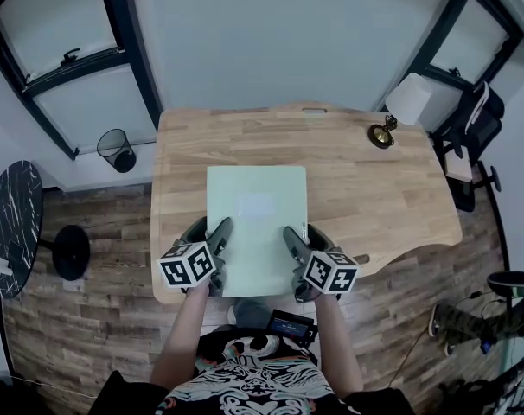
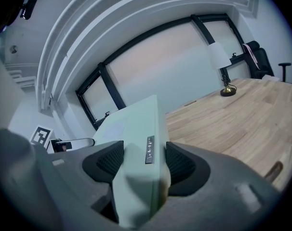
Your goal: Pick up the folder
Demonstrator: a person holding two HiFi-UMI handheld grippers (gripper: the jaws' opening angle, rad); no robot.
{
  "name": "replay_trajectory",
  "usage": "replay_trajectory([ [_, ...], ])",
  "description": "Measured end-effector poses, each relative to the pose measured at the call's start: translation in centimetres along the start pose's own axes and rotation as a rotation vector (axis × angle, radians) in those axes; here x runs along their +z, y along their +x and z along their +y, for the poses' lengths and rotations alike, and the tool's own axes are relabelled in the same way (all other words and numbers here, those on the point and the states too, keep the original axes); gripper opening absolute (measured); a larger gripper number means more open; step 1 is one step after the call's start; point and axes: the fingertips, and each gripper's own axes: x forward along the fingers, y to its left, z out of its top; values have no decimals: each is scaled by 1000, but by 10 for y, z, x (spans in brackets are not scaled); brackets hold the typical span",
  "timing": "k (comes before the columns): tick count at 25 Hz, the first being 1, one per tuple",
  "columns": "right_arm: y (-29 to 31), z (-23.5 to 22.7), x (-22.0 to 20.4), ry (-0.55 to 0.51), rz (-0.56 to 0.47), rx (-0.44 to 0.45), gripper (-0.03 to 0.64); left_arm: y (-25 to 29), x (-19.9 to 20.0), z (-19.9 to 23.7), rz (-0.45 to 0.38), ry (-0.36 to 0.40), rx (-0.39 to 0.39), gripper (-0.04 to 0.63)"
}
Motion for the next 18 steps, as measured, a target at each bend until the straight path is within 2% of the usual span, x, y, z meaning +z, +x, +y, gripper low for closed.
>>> replay_trajectory([
  [18,0,2,1,-4,-4,-9,264,-1,3,0,-3,4,-5,273],
])
